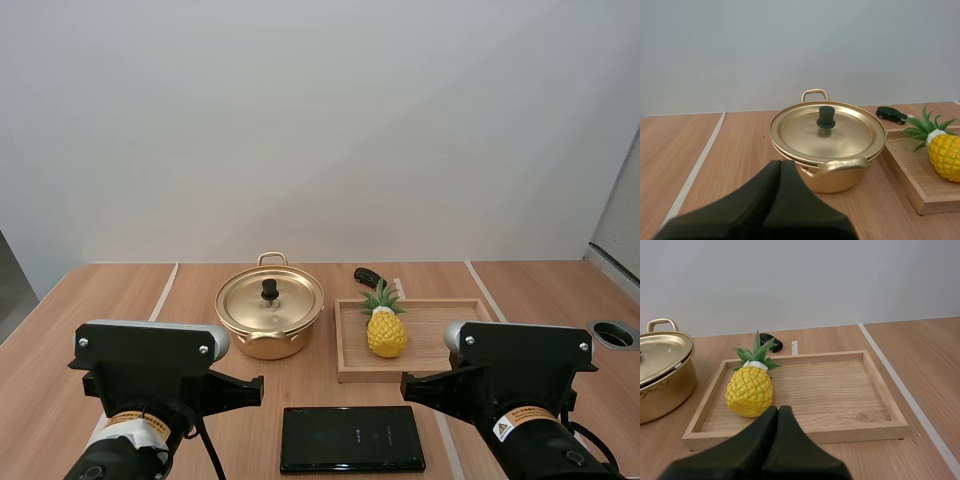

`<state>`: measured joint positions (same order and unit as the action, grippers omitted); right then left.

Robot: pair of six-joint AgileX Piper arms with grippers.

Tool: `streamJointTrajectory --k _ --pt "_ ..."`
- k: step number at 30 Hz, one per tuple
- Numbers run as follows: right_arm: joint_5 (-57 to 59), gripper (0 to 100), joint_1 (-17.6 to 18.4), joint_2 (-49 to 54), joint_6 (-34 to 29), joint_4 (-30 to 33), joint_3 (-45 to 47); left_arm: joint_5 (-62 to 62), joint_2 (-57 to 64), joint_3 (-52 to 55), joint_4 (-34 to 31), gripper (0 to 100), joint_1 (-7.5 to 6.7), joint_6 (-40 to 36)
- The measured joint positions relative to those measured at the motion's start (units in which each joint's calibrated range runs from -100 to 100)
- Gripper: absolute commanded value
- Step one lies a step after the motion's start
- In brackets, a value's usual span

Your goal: Open the pot, put the grape inside, and close it

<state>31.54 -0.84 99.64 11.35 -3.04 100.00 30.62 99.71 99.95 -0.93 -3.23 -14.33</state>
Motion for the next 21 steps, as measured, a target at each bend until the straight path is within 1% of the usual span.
streamJointTrajectory --k 1,7,21 --pt "0.00 0 0.00 0.00 0.00 0.00 0.00 0.00 0.00 0.00 0.14 0 0.00 -0.13" --pt "0.00 0 0.00 0.00 0.00 0.00 0.00 0.74 0.00 0.00 0.27 0 1.10 -2.15" --pt "0.00 0 0.00 0.00 0.00 0.00 0.00 0.74 0.00 0.00 0.93 0 1.10 -2.42"
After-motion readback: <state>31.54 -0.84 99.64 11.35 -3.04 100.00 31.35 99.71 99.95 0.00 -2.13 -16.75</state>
